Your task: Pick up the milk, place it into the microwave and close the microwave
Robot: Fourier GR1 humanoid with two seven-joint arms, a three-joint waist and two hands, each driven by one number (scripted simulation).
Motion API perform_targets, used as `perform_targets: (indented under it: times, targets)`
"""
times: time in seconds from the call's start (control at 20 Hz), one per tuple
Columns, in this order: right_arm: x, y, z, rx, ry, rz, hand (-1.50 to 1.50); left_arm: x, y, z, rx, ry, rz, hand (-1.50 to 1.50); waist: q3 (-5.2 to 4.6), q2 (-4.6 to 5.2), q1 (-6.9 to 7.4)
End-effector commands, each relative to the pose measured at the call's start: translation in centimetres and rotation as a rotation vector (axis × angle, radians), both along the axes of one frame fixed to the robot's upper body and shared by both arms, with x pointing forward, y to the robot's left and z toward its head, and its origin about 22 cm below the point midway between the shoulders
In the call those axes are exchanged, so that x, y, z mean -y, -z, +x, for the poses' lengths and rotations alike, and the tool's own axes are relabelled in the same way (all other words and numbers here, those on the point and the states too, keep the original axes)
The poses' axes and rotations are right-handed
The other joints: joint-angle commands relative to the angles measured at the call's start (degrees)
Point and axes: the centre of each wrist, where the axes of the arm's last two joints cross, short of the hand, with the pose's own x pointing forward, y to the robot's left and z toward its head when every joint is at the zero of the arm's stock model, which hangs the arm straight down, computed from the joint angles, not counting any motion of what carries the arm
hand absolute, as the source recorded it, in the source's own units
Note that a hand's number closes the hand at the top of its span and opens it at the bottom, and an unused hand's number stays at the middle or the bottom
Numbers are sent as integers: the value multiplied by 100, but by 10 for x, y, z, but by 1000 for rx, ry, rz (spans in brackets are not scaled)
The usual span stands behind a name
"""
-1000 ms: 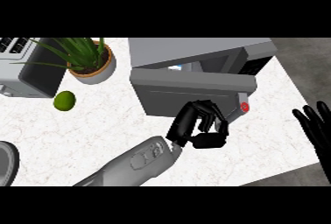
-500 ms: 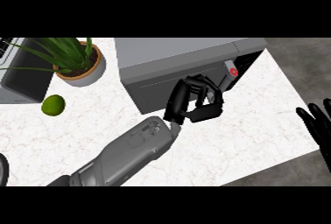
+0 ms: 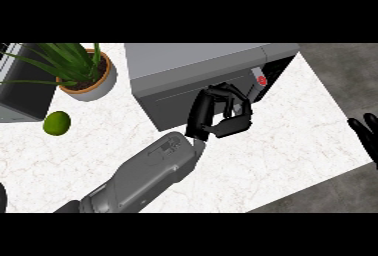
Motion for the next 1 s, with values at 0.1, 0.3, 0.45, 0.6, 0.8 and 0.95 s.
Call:
perform_targets:
  times: [0.1, 0.3, 0.45, 0.6, 0.8, 0.95]
  targets:
    - [2, -10, 0, 7, -20, -9, -150, -5, -9, 21, 20, -42, -26, 150, -4, 72, -77]
    - [2, -17, 3, 35, -22, 6, -150, -6, -6, 22, 34, -51, -26, 150, 1, 97, -103]
    - [5, -20, 2, 29, -33, 7, -150, -4, -7, 23, 50, -56, -26, 150, 12, 78, -185]
    - [6, -22, 5, 27, -29, 9, -150, -6, -3, 22, 53, -50, -39, 150, 7, 124, -98]
    - [9, -26, 4, 26, -3, 18, -150, -8, 1, 23, 60, -66, -42, 150, 8, 102, -135]
    - [8, -33, 5, 38, -42, -7, -150, -6, -2, 23, 63, -65, -59, 150, 6, 112, -183]
